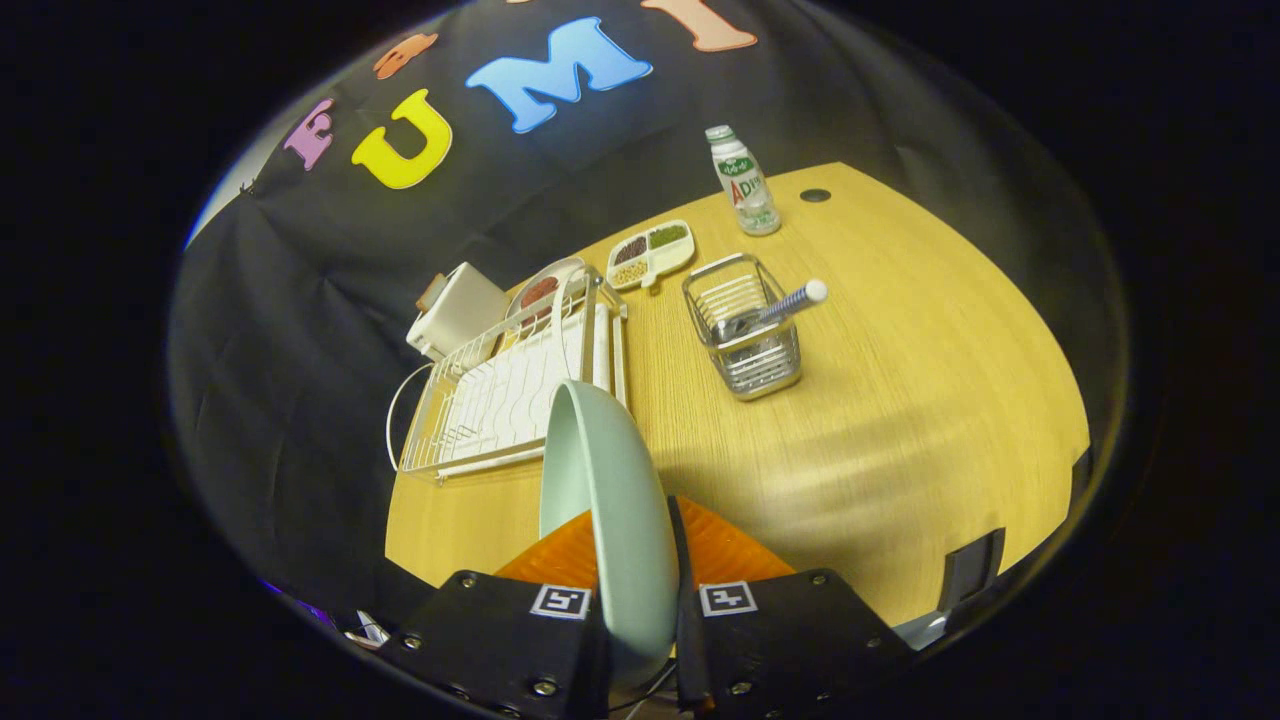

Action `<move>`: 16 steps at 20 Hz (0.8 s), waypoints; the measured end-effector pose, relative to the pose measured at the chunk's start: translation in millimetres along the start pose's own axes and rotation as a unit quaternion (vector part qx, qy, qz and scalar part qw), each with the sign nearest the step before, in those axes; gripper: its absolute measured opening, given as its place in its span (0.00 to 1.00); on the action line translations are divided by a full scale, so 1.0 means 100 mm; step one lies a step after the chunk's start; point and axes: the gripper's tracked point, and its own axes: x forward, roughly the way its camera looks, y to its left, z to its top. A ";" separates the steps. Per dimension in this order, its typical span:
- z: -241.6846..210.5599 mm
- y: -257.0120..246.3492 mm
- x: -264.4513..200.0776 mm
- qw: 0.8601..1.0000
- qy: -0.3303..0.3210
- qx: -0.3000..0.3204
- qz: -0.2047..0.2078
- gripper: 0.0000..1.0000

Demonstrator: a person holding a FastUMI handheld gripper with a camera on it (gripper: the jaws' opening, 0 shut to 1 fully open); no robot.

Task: Take the plate from the dish rack, then take the spoon from the basket and place it into the plate.

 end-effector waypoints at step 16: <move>-0.53 -0.06 0.77 0.987 0.098 0.113 0.061 0.27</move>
